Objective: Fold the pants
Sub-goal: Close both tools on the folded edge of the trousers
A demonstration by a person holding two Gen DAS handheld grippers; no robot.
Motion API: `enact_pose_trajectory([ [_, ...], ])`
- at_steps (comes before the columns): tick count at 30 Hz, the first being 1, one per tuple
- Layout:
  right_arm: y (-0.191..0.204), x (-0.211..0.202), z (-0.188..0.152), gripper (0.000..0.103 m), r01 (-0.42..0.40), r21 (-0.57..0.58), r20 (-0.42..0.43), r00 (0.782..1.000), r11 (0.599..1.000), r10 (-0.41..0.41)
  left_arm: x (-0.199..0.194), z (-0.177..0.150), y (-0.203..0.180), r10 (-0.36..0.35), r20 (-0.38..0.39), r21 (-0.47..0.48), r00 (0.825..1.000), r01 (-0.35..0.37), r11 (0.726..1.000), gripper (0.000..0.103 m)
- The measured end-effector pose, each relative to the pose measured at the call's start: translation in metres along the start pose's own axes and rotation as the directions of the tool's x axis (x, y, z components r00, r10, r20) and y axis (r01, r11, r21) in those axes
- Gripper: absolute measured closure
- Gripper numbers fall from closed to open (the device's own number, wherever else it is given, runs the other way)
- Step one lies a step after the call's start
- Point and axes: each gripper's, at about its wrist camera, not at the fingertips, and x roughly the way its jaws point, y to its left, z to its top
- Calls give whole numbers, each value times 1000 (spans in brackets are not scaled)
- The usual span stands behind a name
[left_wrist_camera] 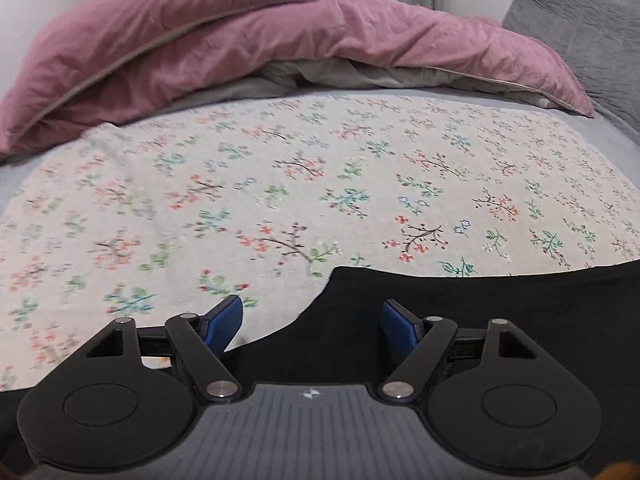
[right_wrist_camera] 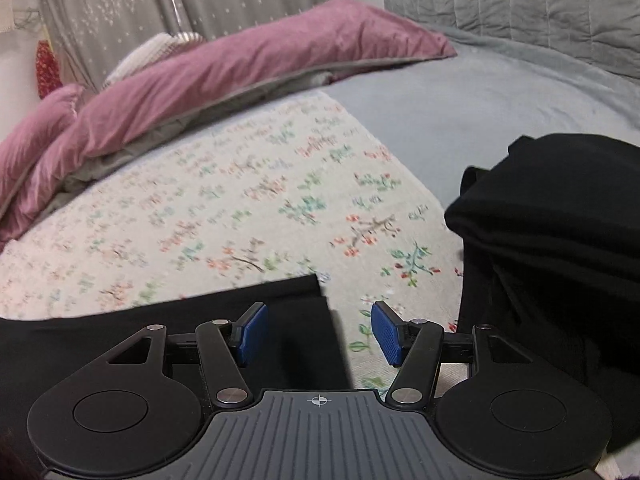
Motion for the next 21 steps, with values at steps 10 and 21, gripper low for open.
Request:
enact_pose_trajectory([
  [10,-4,11,-1,55,-30,-34,-6,1000,999,30,7,1,-21,-76,3,2,997,76,997,62],
  [21,10,-2,2,102,-30,-61,69,997,998,35,-5,-3,-2,-86,102,-142,991,100,985,81],
])
